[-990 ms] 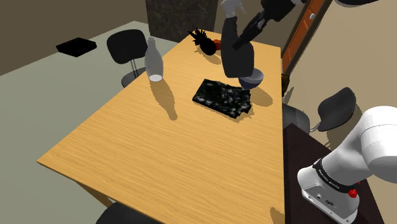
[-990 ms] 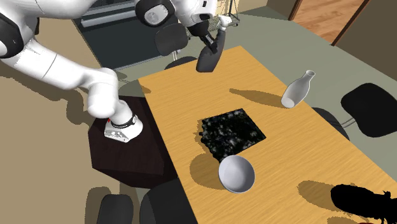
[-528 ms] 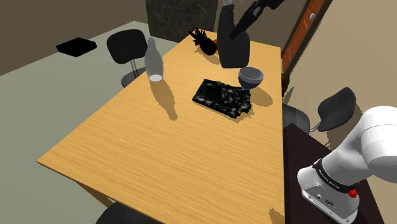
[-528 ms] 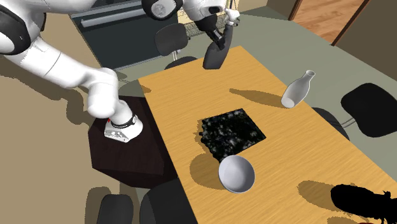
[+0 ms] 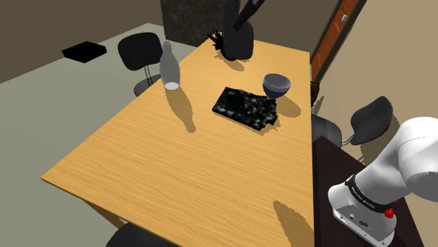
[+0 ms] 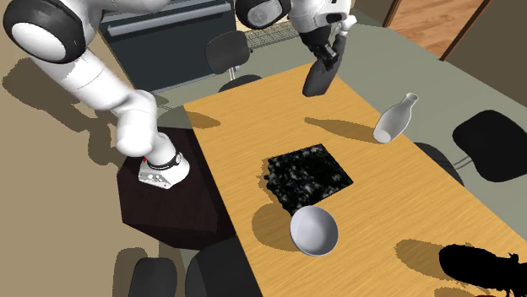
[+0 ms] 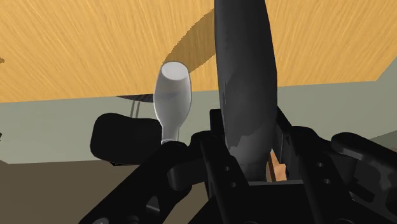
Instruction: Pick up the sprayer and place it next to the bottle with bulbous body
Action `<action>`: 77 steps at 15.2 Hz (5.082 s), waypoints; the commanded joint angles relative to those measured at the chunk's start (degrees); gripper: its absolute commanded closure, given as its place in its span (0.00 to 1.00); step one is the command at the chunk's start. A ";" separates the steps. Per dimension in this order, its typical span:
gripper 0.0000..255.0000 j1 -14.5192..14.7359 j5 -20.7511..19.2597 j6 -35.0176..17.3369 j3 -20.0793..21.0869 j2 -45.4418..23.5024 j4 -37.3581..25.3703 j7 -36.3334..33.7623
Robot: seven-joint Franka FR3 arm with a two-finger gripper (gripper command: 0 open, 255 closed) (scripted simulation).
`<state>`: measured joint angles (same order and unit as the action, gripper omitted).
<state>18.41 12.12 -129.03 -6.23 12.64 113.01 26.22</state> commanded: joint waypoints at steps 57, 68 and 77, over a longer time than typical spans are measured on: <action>1.00 -7.26 15.12 -10.96 -0.50 -46.58 -32.04 17.42; 1.00 -8.02 17.54 -16.91 1.21 -50.00 -29.32 20.74; 1.00 -8.72 19.16 -20.54 2.57 -52.93 -28.52 23.02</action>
<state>9.72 31.21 -149.37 -3.73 -40.07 84.58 49.15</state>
